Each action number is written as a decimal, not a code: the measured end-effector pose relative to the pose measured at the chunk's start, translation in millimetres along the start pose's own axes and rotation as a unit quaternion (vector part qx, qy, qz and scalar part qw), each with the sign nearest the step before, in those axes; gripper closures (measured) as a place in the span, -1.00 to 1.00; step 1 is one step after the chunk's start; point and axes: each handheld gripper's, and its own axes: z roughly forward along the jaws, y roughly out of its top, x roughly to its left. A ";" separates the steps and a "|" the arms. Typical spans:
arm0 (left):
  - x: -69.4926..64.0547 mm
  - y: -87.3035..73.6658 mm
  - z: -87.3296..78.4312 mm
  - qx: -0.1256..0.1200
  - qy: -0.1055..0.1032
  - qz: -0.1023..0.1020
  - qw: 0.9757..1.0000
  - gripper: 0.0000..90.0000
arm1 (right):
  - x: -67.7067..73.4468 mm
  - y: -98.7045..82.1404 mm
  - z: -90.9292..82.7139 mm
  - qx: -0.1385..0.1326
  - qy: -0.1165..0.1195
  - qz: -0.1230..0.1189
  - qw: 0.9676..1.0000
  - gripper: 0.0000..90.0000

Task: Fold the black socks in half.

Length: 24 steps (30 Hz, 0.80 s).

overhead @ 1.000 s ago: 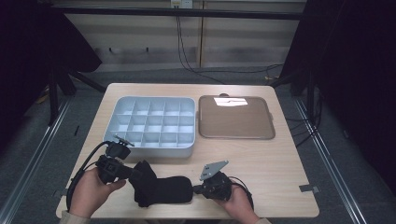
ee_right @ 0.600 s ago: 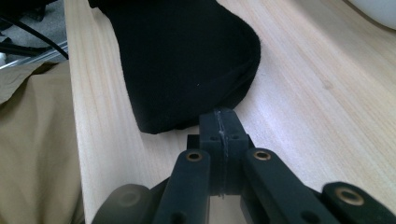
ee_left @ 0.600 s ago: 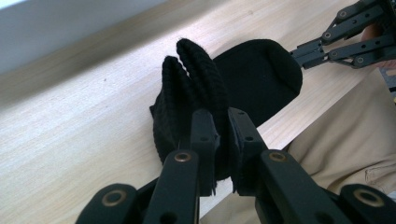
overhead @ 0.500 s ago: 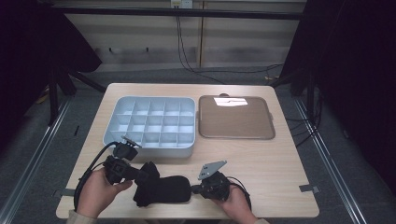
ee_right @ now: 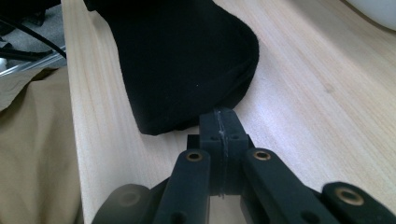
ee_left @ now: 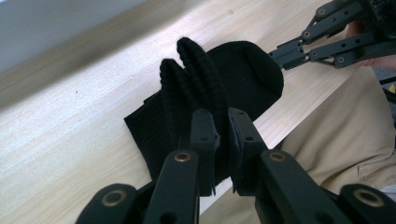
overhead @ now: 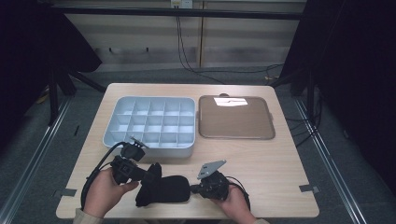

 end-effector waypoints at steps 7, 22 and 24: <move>-3.6 2.7 6.4 0.007 -0.005 0.007 1.000 0.83 | -0.1 0.1 0.6 -0.002 0.001 0.002 1.000 1.00; -10.5 8.0 18.4 0.012 -0.015 0.014 1.000 0.83 | 0.6 1.0 2.8 -0.005 0.003 0.009 1.000 1.00; -11.3 8.6 19.7 0.014 -0.016 0.016 1.000 0.83 | 0.6 1.1 2.9 -0.005 0.003 0.008 1.000 1.00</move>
